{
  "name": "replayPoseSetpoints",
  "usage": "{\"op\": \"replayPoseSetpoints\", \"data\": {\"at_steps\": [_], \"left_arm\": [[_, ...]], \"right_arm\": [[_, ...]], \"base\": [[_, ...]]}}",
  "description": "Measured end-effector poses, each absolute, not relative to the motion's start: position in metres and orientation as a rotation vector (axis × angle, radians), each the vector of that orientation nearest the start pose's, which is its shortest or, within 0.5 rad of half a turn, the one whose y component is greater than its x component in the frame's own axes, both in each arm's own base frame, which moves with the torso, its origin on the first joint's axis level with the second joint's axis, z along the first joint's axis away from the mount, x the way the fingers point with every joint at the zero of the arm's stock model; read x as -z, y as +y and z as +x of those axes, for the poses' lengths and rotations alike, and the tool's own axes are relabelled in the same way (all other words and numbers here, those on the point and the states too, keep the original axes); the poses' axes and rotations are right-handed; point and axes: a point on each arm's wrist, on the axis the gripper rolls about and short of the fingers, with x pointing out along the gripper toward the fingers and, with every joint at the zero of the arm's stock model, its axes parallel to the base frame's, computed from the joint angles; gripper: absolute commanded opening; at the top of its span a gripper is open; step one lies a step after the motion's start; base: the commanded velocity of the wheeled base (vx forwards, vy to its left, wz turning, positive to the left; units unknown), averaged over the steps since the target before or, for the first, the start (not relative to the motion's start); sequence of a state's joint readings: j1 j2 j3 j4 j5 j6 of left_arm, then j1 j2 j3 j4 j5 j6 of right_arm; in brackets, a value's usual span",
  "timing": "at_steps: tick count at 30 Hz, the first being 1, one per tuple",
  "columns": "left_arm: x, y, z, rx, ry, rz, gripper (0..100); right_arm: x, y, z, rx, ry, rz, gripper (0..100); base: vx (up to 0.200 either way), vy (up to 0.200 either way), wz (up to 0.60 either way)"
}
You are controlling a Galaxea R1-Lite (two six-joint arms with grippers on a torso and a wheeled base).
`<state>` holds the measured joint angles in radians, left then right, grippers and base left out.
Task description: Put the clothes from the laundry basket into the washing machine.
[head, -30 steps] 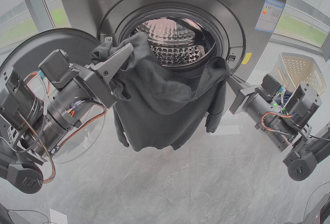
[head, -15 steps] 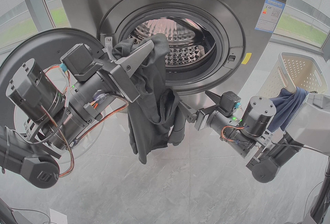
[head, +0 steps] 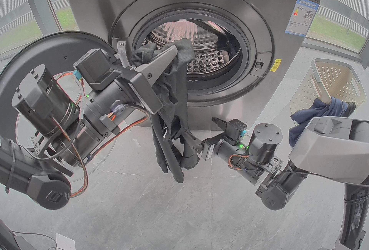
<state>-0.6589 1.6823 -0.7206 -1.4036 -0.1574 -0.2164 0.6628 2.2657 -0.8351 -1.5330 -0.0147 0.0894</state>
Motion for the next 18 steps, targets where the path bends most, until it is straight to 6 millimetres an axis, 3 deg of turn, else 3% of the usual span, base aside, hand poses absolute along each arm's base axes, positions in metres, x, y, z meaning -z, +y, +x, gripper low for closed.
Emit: {"op": "replayPoseSetpoints", "data": {"at_steps": [12, 18], "left_arm": [[-0.241, -0.180, 0.226, 0.849, -0.349, -0.312, 0], [-0.242, -0.181, 0.227, 0.848, -0.355, -0.313, 0]], "right_arm": [[-0.062, 0.272, 0.296, -0.778, -0.047, 0.111, 100], [-0.057, 0.281, 0.300, -0.781, -0.058, 0.111, 100]], "base": [[0.000, 0.000, 0.00], [0.000, 0.000, 0.00]]}}
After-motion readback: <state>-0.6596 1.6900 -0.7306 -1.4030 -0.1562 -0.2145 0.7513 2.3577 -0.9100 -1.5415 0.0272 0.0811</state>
